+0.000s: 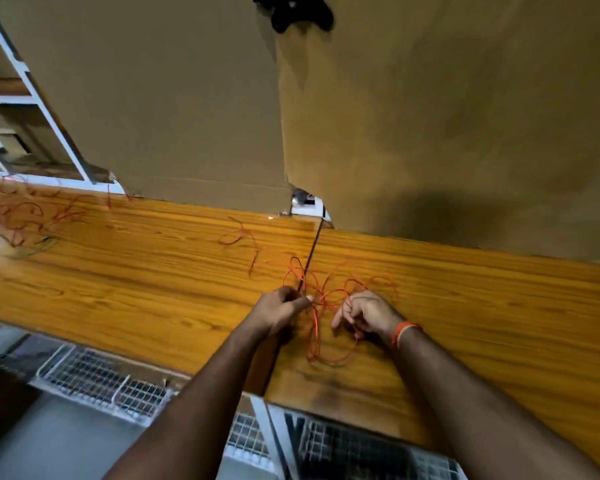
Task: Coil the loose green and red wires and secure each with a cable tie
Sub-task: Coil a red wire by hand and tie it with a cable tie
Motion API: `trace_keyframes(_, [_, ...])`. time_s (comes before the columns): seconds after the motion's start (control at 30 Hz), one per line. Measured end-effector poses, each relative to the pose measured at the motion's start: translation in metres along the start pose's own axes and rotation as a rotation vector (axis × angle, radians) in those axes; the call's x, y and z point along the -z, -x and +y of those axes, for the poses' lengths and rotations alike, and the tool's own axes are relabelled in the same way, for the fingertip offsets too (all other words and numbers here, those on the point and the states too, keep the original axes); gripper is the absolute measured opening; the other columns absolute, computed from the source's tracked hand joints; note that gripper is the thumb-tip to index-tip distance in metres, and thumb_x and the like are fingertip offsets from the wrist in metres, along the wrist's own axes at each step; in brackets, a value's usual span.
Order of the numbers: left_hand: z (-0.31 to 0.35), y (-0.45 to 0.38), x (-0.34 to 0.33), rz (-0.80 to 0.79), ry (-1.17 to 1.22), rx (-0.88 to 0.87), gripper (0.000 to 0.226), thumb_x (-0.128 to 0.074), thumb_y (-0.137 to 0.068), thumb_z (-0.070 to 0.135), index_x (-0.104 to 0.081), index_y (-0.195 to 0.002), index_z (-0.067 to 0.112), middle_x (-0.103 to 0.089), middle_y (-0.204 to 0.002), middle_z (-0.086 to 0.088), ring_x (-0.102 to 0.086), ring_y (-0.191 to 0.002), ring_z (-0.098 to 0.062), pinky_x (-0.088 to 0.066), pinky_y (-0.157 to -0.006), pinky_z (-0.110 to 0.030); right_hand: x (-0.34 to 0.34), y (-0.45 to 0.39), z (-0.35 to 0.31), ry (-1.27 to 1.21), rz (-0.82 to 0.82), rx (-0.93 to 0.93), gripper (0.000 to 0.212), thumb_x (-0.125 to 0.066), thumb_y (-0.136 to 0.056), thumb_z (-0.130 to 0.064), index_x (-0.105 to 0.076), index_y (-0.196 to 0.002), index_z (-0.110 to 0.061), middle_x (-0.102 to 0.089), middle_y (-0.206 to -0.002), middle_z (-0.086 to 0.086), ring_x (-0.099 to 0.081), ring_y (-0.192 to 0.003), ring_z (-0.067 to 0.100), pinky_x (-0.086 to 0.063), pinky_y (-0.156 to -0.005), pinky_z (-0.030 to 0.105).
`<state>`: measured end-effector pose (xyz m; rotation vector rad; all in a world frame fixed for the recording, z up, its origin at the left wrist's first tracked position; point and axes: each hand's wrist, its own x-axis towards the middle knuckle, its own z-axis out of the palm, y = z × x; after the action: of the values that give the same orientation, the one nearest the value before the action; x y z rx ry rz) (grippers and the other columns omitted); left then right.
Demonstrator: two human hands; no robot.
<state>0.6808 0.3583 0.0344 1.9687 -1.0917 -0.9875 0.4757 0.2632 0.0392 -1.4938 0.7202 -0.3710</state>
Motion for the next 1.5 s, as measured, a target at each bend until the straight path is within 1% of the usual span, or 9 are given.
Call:
trace_keyframes(0.2, [0.010,0.101,-0.036,-0.210,0.130,0.095,0.032,-0.071,-0.094,0.041,-0.065,-0.098,0.010,-0.069,-0.076,-0.012,-0.065,-0.070,-0.028,-0.043,-0.049,-0.021,0.023,0.097,0.023,-0.047,-0.185,-0.010,0.017,-0.043,-0.063,-0.017,-0.050,-0.059,-0.002,-0.070,-0.082,0.033,-0.026,-0.029,0.007,-0.031,-0.036,0.015])
trace_keyframes(0.4, [0.030,0.175,-0.015,-0.678,0.038,0.186,0.026,-0.064,-0.097,0.035,-0.069,-0.111,0.015,-0.074,-0.116,-0.004,-0.069,-0.116,-0.023,-0.050,-0.081,-0.030,0.055,0.155,0.023,-0.240,-0.365,-0.025,0.038,-0.057,-0.069,-0.036,-0.056,-0.058,0.000,-0.066,-0.074,0.030,-0.027,-0.027,0.007,-0.033,-0.035,0.018])
trace_keyframes(0.47, [0.036,0.188,-0.012,-0.623,0.064,0.184,0.019,-0.065,-0.096,0.031,-0.070,-0.102,0.013,-0.074,-0.119,-0.007,-0.072,-0.109,-0.022,-0.053,-0.078,-0.029,0.055,0.168,0.020,-0.217,-0.405,-0.014,0.039,-0.053,-0.074,-0.034,-0.057,-0.059,0.002,-0.066,-0.074,0.030,-0.028,-0.027,0.007,-0.033,-0.035,0.018])
trace_keyframes(0.63, [0.038,0.170,-0.024,-0.015,-0.065,0.070,0.025,-0.062,-0.101,0.023,-0.067,-0.081,0.009,-0.073,-0.095,-0.012,-0.071,-0.078,-0.028,-0.040,-0.047,-0.019,0.042,0.182,0.015,-0.147,-0.460,-0.002,0.040,-0.042,-0.079,-0.028,-0.059,-0.061,0.003,-0.065,-0.072,0.029,-0.029,-0.029,0.008,-0.034,-0.035,0.018])
trace_keyframes(0.8, [0.049,0.169,-0.044,0.223,-0.254,-0.284,0.011,-0.067,-0.097,0.030,-0.068,-0.092,0.021,-0.075,-0.089,0.002,-0.071,-0.086,-0.019,-0.048,-0.068,-0.024,0.017,0.201,-0.002,0.100,-0.465,0.065,0.043,-0.036,-0.081,-0.026,-0.058,-0.055,0.000,-0.063,-0.061,0.023,-0.027,-0.036,0.018,-0.032,-0.039,0.017])
trace_keyframes(1.0, [0.057,0.188,-0.046,-0.101,-0.242,-0.641,0.054,-0.065,-0.099,0.013,-0.051,-0.142,0.043,-0.045,-0.148,0.016,-0.049,-0.132,-0.002,-0.052,-0.099,-0.024,-0.014,0.216,-0.043,0.285,-0.598,0.197,0.040,-0.038,-0.078,-0.029,-0.054,-0.054,-0.001,-0.054,-0.050,0.014,-0.031,-0.040,0.019,-0.026,-0.042,0.025])
trace_keyframes(1.13, [0.053,0.186,-0.038,-0.082,-0.195,-0.729,0.028,-0.070,-0.096,0.025,-0.069,-0.121,0.037,-0.045,-0.148,0.015,-0.044,-0.137,-0.003,-0.051,-0.103,-0.039,-0.033,0.218,-0.053,0.330,-0.628,0.255,0.039,-0.037,-0.081,-0.026,-0.052,-0.052,-0.004,-0.051,-0.051,0.014,-0.032,-0.043,0.025,-0.026,-0.045,0.032])
trace_keyframes(1.3, [0.041,0.182,-0.025,-0.134,-0.099,-0.724,0.009,-0.067,-0.099,0.028,-0.071,-0.094,0.022,-0.065,-0.133,0.009,-0.056,-0.129,-0.009,-0.049,-0.105,-0.046,-0.036,0.215,-0.054,0.279,-0.492,0.303,0.042,-0.043,-0.079,-0.026,-0.055,-0.056,0.007,-0.056,-0.056,0.020,-0.040,-0.044,0.019,-0.033,-0.045,0.024])
trace_keyframes(1.5, [0.046,0.195,-0.007,-0.228,0.259,-0.562,0.026,-0.049,-0.108,0.021,-0.061,-0.089,0.009,-0.068,-0.083,-0.006,-0.064,-0.076,-0.021,-0.053,-0.076,-0.036,-0.043,0.203,-0.035,-0.067,0.104,0.401,0.008,-0.058,-0.078,-0.001,-0.065,-0.083,-0.002,-0.066,-0.072,0.008,-0.059,-0.064,0.016,-0.048,-0.060,0.025])
